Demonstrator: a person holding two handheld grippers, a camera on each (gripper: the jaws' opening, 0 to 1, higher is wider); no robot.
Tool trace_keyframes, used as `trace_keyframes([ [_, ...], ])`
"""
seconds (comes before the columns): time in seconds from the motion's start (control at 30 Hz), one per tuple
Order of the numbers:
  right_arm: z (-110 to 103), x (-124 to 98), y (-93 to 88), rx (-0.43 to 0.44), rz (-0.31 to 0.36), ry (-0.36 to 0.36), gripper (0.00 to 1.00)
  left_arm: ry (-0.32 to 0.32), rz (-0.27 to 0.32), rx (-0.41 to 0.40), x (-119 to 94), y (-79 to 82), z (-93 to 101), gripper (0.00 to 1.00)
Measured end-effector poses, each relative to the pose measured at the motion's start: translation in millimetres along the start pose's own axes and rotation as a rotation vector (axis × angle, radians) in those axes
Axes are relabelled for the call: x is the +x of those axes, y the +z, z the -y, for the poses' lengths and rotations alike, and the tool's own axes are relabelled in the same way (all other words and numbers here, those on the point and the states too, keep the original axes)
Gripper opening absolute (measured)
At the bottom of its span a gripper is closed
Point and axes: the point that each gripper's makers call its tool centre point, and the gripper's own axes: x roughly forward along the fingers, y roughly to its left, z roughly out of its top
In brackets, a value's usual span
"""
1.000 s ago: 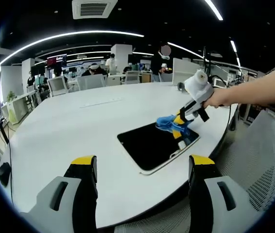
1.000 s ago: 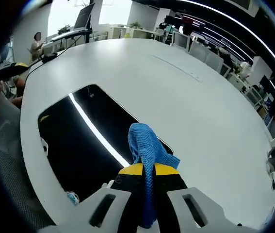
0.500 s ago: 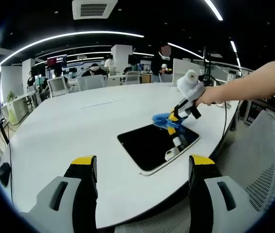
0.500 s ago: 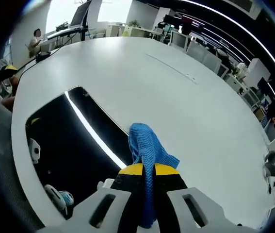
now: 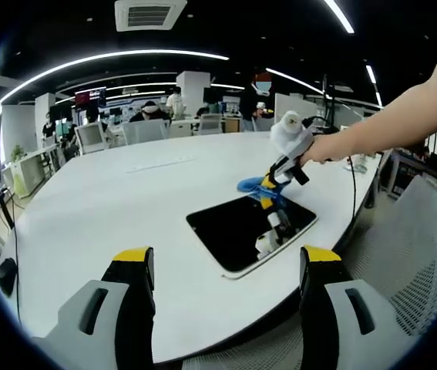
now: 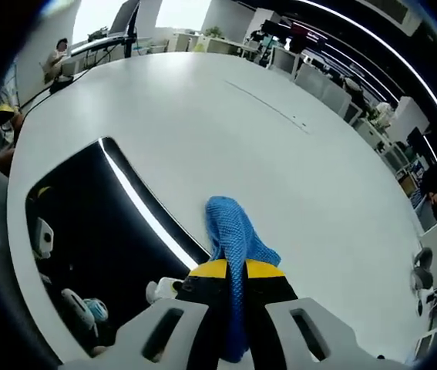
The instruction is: Wipe the mirror surface with the cleaning cloth until all visible marks leave the cleaned area.
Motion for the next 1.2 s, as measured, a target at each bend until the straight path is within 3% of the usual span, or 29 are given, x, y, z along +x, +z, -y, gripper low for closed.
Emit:
trace_keyframes([
  [0.57, 2.5, 2.7, 0.2, 0.068, -0.008, 0.014, 0.0, 0.001, -0.005, 0.001, 0.2, 0.4, -0.3, 0.75],
  [1.2, 3.3, -6.3, -5.5, 0.194, 0.058, 0.024, 0.0, -0.001, -0.014, 0.003, 0.1, -1.1, 0.4, 0.75],
])
